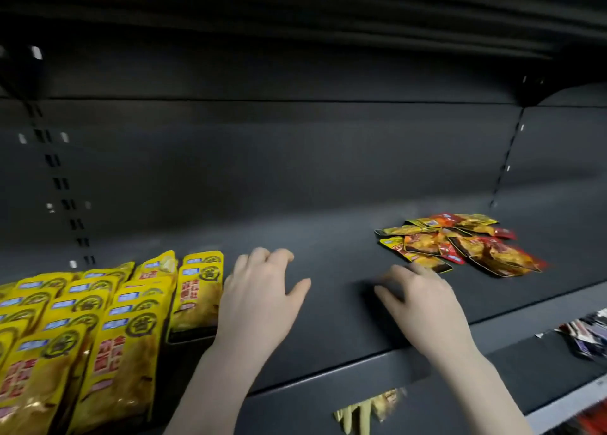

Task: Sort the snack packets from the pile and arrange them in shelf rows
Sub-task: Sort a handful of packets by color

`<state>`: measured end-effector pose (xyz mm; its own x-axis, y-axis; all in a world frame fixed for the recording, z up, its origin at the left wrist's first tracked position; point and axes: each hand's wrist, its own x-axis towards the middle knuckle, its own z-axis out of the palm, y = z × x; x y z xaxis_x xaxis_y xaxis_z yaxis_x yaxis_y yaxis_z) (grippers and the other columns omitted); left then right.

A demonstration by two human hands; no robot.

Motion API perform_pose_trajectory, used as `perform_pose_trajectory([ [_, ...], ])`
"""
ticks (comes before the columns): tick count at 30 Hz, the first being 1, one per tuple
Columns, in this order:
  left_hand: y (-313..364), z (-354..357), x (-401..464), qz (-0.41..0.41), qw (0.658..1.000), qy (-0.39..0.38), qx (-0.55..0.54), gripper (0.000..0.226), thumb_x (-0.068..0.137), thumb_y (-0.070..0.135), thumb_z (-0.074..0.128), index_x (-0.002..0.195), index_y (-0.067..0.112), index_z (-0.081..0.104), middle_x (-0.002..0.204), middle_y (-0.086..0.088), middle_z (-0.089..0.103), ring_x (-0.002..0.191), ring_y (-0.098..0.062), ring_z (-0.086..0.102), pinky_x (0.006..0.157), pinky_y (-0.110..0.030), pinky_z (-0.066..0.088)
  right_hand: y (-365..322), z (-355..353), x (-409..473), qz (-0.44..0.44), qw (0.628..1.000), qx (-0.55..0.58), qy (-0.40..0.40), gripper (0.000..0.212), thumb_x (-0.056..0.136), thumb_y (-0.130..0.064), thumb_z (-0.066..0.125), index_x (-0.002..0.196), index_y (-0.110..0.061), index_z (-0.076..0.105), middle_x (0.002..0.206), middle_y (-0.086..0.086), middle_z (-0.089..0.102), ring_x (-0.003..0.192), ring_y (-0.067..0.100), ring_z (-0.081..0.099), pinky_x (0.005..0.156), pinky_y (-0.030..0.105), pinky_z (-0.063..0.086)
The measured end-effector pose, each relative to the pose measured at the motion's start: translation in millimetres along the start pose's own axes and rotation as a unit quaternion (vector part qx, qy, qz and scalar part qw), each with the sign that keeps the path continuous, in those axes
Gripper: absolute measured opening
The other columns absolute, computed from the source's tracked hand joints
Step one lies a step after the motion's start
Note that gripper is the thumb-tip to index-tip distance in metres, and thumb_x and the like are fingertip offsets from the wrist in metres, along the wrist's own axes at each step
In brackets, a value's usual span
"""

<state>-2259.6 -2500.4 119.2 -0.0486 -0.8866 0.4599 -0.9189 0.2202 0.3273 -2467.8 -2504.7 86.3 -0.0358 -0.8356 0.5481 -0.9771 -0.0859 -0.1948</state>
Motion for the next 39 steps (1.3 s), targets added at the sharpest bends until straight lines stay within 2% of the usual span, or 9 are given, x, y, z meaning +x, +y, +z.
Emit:
perform_pose_trajectory([
  [5, 55.8, 33.3, 21.5, -0.031, 0.999, -0.004, -0.008, 0.043, 0.091, 0.049, 0.051, 0.13, 0.03, 0.048, 0.126, 0.004, 0.049, 0.119, -0.019, 0.041, 0.097, -0.03, 0.034, 65.1, -1.6, 15.1, 0.018, 0.997, 0.054, 0.048, 0.01, 0.079, -0.023, 0.072, 0.084, -0.015, 0.069, 0.079, 0.007, 0.063, 0.081, 0.033, 0.059, 0.067, 0.038, 0.045],
  [8, 86.2, 57.2, 26.1, -0.059, 0.998, -0.008, -0.016, 0.043, 0.091, 0.046, 0.052, 0.129, 0.028, 0.05, 0.124, 0.004, 0.05, 0.118, -0.018, 0.042, 0.098, -0.029, 0.035, 109.4, 4.4, 19.6, 0.03, 0.995, 0.073, 0.06, 0.009, 0.078, -0.019, 0.073, 0.083, -0.013, 0.07, 0.08, 0.009, 0.065, 0.082, 0.036, 0.059, 0.067, 0.039, 0.047],
  [15, 184.1, 115.2, 51.1, -0.125, 0.992, -0.022, -0.003, 0.041, 0.09, 0.047, 0.053, 0.124, 0.025, 0.053, 0.121, 0.003, 0.053, 0.114, -0.019, 0.043, 0.097, -0.032, 0.038, 229.1, 3.8, 48.0, -0.005, 0.991, 0.09, 0.103, 0.011, 0.07, -0.008, 0.078, 0.074, -0.009, 0.068, 0.066, 0.011, 0.059, 0.065, 0.037, 0.055, 0.057, 0.039, 0.046],
  [22, 231.6, 145.4, 68.9, -0.152, 0.986, -0.047, 0.048, 0.042, 0.09, 0.05, 0.053, 0.12, 0.021, 0.056, 0.115, -0.002, 0.054, 0.111, -0.023, 0.046, 0.093, -0.034, 0.042, 285.8, 0.3, 65.9, 0.004, 0.984, 0.125, 0.127, 0.012, 0.069, -0.002, 0.077, 0.076, -0.006, 0.069, 0.067, 0.013, 0.059, 0.062, 0.037, 0.051, 0.058, 0.04, 0.045],
  [28, 261.8, 168.3, 87.0, -0.095, 0.994, -0.04, 0.028, 0.04, 0.092, 0.048, 0.051, 0.12, 0.02, 0.058, 0.119, 0.001, 0.055, 0.114, -0.021, 0.046, 0.096, -0.032, 0.04, 316.9, -1.9, 81.9, 0.059, 0.98, 0.118, 0.146, 0.009, 0.071, -0.001, 0.075, 0.078, -0.001, 0.069, 0.069, 0.021, 0.058, 0.064, 0.04, 0.051, 0.06, 0.041, 0.046],
  [34, 297.9, 193.8, 95.3, 0.011, 0.995, -0.093, 0.019, 0.047, 0.089, 0.052, 0.054, 0.123, 0.019, 0.056, 0.12, 0.003, 0.053, 0.117, -0.016, 0.042, 0.099, -0.032, 0.036, 343.3, -1.3, 90.0, 0.1, 0.985, 0.107, 0.087, 0.011, 0.076, -0.009, 0.072, 0.084, -0.003, 0.07, 0.077, 0.024, 0.058, 0.075, 0.041, 0.05, 0.067, 0.042, 0.043],
  [39, 310.6, 207.2, 100.7, 0.038, 0.988, -0.144, 0.029, 0.058, 0.085, 0.055, 0.057, 0.131, 0.019, 0.052, 0.128, 0.003, 0.053, 0.121, -0.016, 0.041, 0.1, -0.031, 0.034, 357.2, -3.5, 94.3, 0.136, 0.984, 0.112, 0.023, 0.026, 0.083, -0.025, 0.068, 0.094, -0.001, 0.07, 0.086, 0.026, 0.059, 0.086, 0.043, 0.051, 0.075, 0.042, 0.041],
])
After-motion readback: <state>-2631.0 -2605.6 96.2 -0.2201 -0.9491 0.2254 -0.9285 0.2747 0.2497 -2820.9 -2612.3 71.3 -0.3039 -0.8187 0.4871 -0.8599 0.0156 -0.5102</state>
